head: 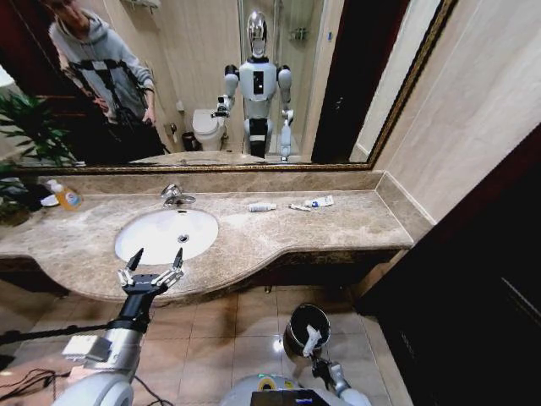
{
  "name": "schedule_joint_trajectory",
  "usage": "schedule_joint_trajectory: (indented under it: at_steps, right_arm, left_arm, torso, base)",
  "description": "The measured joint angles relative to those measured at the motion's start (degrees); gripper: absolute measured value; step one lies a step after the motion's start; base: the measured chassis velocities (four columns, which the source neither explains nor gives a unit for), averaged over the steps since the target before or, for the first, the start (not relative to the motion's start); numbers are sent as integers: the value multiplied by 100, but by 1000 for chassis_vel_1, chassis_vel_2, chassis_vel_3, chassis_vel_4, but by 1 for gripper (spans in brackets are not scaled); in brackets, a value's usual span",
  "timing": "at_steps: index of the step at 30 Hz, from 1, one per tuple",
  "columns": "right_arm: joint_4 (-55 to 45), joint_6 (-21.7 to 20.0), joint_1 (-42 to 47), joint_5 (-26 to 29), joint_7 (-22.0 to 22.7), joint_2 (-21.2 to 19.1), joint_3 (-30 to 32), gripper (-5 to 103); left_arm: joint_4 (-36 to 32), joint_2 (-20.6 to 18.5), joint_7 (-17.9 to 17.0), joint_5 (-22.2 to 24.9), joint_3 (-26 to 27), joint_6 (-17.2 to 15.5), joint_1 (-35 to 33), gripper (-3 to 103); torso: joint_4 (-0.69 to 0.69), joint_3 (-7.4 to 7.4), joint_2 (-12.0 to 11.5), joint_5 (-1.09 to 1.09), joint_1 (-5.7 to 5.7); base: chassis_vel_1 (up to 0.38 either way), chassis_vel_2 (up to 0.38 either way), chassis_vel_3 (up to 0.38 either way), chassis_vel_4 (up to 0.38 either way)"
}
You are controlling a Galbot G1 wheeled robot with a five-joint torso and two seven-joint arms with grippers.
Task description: Pick up the trash from the sink and place it in the trash bin.
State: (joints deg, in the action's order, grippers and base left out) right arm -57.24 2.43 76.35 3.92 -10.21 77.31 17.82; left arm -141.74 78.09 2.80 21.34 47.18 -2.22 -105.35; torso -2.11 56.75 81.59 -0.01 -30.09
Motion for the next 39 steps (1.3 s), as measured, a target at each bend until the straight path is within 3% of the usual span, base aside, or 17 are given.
schedule_joint_trajectory:
  at_steps: [7,10,19,31,32,34,39]
  right_arm:
    - [186,-671,-576,36,-3,-107,-351,0]
    - [364,-772,-773,27,17,-109,-428,0]
    - [1738,-823,-1745,-230,79,76,-512,0]
    - [2686,-798,-2264,-701,-46,189,-495,-1]
    - [2731,-797,-2296,-707,-24,199,-466,4]
    - [2742,-798,-2307,-708,-12,200,-439,4]
    - [2748,-732,-2258,-736,63,179,-250,26]
  left_arm:
    - [0,0,0,0,0,0,0,100]
    - [0,0,0,0,0,0,0,100]
    - [0,0,0,0,0,0,0,100]
    - [0,0,0,0,0,0,0,100]
    - [0,0,0,0,0,0,0,100]
    - [0,0,0,0,0,0,0,100]
    - [0,0,0,0,0,0,0,100]
  torso:
    - [0,0,0,1,0]
    - [0,0,0,1,0]
    - [0,0,0,2,0]
    - [0,0,1,1,0]
    - [0,0,1,1,0]
    - [0,0,1,1,0]
    - [0,0,1,0,0]
  base:
    - [0,0,0,0]
    - [0,0,0,0]
    - [0,0,0,0]
    - [0,0,0,0]
    - [0,0,0,0]
    - [0,0,0,0]
    - [0,0,0,0]
